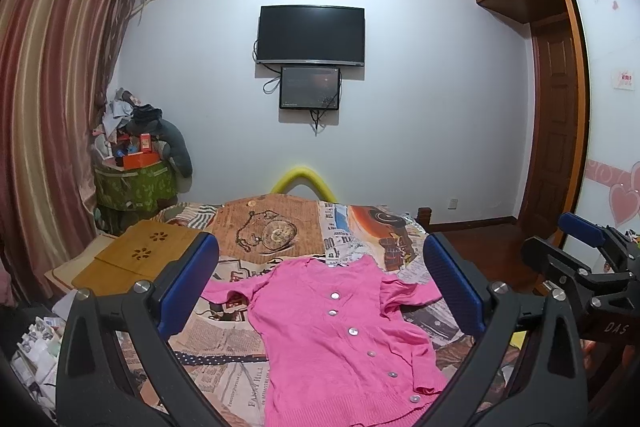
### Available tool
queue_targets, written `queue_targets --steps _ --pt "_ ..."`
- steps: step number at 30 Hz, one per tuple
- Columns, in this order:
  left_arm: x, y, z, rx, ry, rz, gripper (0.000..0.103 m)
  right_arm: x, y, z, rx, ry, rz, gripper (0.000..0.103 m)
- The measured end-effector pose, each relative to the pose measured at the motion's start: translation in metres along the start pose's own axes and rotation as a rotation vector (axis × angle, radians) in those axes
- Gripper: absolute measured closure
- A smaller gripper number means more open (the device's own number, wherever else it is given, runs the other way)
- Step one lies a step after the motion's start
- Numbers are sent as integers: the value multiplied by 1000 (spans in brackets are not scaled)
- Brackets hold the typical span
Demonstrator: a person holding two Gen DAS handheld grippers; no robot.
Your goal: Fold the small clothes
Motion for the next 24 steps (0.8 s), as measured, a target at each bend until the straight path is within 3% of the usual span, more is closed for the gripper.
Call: queue_targets --steps 24 --pt "-2 -2 -5 23 -3 9 0 1 -2 -1 4 1 3 0"
Point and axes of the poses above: each gripper's, at about its wrist camera, not at the fingertips, and z roughly the way its jaws point, y to its left, x to its underside, the point moved 5 cm from there along z, roughly the way its jaws point, and after that the axes turned 10 degrees about -x, right-handed, at the moved point
